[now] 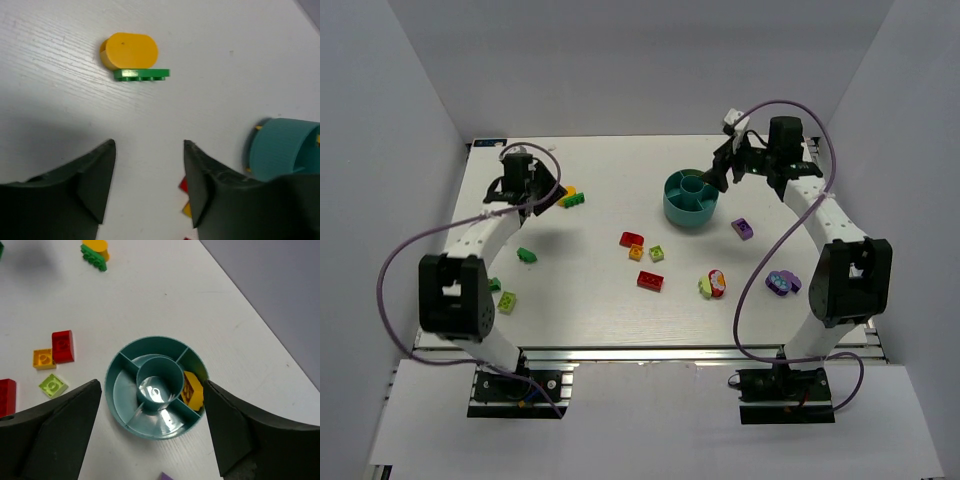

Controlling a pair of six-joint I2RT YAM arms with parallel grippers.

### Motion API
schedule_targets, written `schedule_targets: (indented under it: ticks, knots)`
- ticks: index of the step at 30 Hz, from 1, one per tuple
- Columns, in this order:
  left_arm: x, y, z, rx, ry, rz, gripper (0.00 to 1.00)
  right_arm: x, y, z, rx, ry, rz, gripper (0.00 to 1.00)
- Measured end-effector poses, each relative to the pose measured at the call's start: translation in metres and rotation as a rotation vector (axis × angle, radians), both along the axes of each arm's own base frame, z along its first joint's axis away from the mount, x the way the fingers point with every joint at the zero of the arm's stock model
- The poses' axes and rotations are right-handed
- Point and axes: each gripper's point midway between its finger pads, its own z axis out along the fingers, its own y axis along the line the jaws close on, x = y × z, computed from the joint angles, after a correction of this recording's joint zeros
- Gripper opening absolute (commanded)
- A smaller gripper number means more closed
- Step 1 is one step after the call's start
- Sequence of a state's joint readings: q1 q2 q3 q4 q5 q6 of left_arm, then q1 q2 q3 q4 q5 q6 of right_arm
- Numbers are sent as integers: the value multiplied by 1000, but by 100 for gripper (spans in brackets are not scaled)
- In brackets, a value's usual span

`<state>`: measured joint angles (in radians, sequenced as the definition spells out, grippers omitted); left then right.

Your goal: Sort the legos into containers by color

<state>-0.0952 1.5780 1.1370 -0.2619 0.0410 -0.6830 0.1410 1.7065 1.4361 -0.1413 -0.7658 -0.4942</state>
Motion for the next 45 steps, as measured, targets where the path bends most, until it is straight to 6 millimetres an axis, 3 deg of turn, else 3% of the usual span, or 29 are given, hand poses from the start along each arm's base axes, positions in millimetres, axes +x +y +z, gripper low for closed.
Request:
schedule_targets:
  ticks: [3,6,9,14,30,40,45]
  knots:
    - [20,5,-29,61,118,-7,73,-8,6,-8,2,3,36,88]
    - [28,9,-55,114,219,-24,74,-14,8,-25,-4,49,42,89]
    - [32,13,-69,160,285,-38,76,-17,7,-31,-12,74,39,89]
    - [37,20,-73,215,329,-44,87,-21,8,-39,-36,90,38,89]
    - [102,10,-78,237,294,-55,94,-42,17,-64,-78,162,77,89]
    - [101,6,-104,259,355,-62,94,-48,16,-74,-80,199,76,89]
    - [99,6,-115,276,380,-62,87,-50,16,-77,-78,211,74,89]
